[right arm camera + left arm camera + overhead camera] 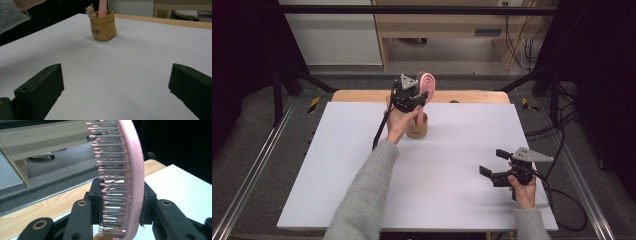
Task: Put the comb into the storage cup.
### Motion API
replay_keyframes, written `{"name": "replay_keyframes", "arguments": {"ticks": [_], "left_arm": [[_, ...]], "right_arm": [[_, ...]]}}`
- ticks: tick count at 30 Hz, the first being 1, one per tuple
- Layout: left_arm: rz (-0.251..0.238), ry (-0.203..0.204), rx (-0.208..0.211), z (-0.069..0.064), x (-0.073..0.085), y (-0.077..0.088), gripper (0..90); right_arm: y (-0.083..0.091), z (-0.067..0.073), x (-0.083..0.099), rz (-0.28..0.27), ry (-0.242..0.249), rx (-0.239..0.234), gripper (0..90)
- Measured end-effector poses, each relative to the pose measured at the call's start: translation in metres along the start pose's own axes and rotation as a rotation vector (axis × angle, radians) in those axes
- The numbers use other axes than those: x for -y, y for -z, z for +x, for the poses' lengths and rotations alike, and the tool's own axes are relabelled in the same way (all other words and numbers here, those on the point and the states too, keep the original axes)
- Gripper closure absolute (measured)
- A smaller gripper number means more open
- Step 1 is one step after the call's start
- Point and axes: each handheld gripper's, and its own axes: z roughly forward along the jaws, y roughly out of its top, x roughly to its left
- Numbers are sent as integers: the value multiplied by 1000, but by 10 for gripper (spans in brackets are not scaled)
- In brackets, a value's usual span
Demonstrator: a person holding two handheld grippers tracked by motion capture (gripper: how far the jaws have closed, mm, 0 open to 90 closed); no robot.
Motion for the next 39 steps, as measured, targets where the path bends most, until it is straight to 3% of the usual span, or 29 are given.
{"name": "replay_keyframes", "arguments": {"ticks": [21, 39], "left_arm": [[13, -53, 1, -10, 11, -7, 632], [-4, -48, 51, -16, 12, -8, 609]], "right_arm": [[0, 0, 0, 2, 1, 0, 4], [0, 1, 0, 0, -1, -1, 4]]}}
